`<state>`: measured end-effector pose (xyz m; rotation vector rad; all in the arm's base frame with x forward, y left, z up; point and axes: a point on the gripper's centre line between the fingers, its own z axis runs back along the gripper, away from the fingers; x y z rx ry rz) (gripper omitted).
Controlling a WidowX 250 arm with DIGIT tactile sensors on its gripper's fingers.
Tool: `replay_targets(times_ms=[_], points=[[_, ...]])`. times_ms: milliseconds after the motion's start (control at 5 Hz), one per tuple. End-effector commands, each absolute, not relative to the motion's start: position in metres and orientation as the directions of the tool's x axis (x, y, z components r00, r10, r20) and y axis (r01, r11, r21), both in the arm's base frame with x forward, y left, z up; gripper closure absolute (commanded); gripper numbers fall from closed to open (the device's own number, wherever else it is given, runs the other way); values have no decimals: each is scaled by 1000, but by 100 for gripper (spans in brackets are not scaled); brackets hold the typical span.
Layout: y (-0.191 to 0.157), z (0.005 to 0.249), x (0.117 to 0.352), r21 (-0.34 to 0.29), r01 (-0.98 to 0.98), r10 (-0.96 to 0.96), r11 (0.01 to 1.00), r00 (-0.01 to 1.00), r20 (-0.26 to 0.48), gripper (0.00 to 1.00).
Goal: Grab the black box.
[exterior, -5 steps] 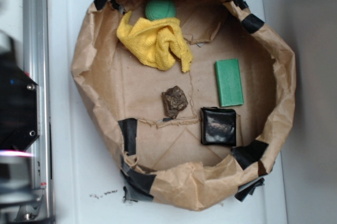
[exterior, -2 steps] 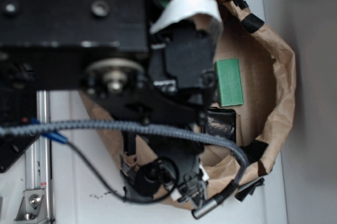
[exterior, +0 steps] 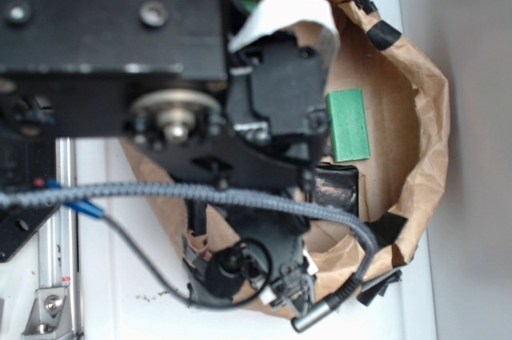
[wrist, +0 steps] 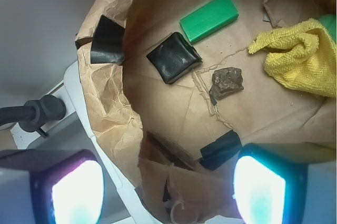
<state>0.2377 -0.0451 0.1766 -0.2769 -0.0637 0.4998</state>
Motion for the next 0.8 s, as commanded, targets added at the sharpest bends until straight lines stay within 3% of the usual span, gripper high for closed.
replay_targets(times_ms=[0,200,400,600], points=[[-14,147,232,-447,-697,817,561,552,166,0],[-11,126,238,-420,-797,899,434,411,150,0],[-8,112,253,-349,-871,936,344,348,54,0],[-16,93,277,-253,-913,945,320,328,11,0]])
